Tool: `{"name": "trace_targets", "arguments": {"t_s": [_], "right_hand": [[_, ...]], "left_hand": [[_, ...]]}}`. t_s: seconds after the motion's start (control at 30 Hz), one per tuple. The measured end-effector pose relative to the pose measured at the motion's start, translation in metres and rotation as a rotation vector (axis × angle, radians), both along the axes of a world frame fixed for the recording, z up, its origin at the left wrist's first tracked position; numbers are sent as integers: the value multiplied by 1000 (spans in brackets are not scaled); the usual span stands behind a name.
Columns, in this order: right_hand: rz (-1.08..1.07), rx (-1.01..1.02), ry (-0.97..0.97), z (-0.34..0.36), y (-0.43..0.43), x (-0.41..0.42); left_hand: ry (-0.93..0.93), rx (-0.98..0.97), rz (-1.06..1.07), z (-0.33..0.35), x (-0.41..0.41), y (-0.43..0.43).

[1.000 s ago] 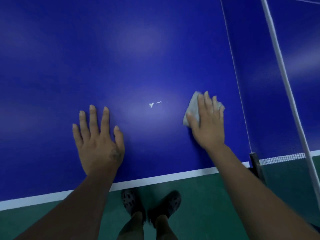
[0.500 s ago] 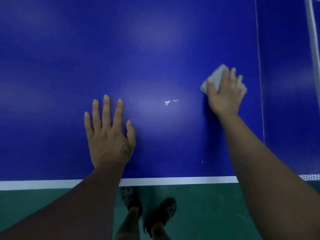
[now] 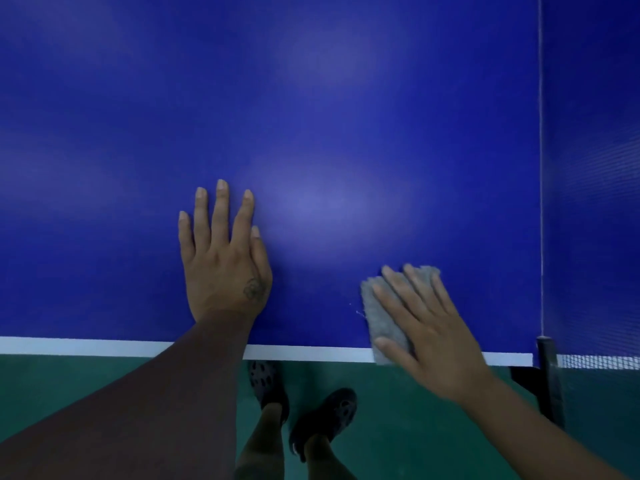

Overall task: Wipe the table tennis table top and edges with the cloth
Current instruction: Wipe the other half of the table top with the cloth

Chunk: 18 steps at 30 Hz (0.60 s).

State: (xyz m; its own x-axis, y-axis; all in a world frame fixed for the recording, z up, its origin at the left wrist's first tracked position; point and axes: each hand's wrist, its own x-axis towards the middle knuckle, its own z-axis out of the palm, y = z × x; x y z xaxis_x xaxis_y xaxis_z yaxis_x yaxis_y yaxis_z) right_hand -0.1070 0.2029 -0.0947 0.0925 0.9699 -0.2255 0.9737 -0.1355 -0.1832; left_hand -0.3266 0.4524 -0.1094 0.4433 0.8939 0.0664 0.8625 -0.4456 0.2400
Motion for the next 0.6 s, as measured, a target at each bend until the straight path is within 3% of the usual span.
{"name": "trace_targets", "arguments": {"t_s": [0.1, 0.27, 0.4, 0.6], "right_hand": [[-147, -15, 12, 3, 8, 10], [-475, 65, -27, -9, 120, -9], [-329, 150, -49, -17, 170, -50], [-120, 153, 74, -14, 44, -79]], "left_hand": [[8, 9, -2, 0, 0, -1], [-4, 10, -4, -1, 0, -1], [-22, 30, 2, -4, 1, -1], [-58, 16, 18, 0, 3, -2]]}}
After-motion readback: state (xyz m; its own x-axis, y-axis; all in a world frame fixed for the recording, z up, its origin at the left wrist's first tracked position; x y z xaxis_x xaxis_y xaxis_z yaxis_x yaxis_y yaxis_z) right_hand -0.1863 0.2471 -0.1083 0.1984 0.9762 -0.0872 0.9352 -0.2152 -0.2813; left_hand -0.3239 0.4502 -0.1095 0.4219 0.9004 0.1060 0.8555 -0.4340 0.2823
